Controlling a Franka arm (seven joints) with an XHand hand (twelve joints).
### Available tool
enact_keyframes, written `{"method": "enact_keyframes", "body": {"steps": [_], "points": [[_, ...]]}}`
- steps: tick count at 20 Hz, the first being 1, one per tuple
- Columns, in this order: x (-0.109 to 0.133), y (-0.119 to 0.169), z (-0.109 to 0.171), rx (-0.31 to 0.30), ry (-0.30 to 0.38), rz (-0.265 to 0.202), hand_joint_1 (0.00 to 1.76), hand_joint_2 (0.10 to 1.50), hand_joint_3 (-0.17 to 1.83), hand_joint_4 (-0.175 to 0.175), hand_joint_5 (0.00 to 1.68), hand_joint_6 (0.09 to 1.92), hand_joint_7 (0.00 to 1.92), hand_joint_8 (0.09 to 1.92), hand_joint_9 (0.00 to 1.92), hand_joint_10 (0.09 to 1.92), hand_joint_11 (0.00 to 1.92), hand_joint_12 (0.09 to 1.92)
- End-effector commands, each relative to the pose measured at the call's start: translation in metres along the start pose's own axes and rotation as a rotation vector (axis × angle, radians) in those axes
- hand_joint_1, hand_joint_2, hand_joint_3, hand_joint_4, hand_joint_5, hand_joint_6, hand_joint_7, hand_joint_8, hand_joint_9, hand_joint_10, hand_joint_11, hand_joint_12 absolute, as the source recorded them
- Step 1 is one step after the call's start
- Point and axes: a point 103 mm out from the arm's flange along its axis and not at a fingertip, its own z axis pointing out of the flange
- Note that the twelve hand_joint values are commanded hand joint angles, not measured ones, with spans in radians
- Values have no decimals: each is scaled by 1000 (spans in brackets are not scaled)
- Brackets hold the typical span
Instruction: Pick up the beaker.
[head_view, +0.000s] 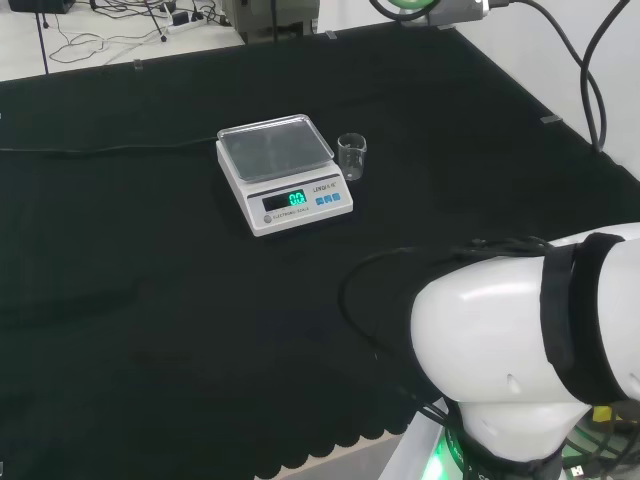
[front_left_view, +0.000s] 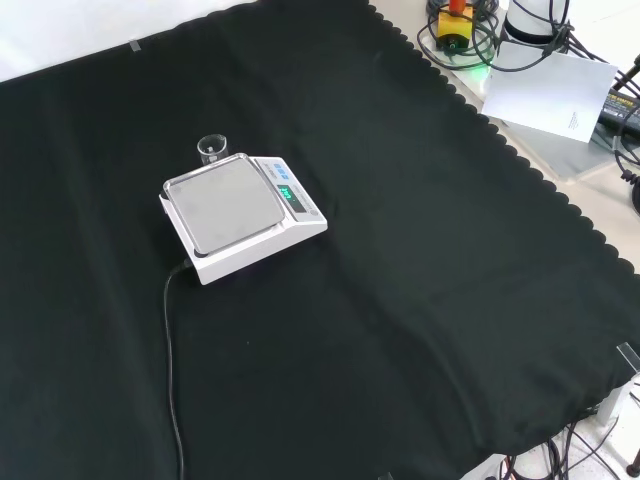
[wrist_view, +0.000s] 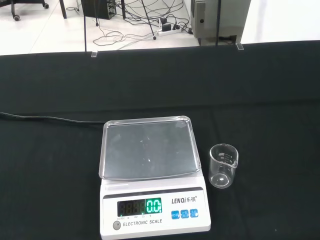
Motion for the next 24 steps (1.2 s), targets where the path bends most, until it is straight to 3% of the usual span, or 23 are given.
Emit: {"method": "enact_keyframes", "body": {"steps": [1,9,11,20,24], "points": [[-1,4,5,-9,-22,-1,507,788,526,2,354,435,338,681,402,792,0,1321],[-7,41,45,55,-22,-21,509,843,428,1,411,329,341,674,400,803,0,1346],[-11,52,57,83,-28,3,511,844,426,0,414,328,341,674,401,803,0,1346],[-32,109,105,182,57,-35,516,847,422,-3,426,327,350,677,405,804,0,1347],[-36,131,124,187,34,-56,519,848,420,-5,431,328,353,678,407,804,0,1348]]}}
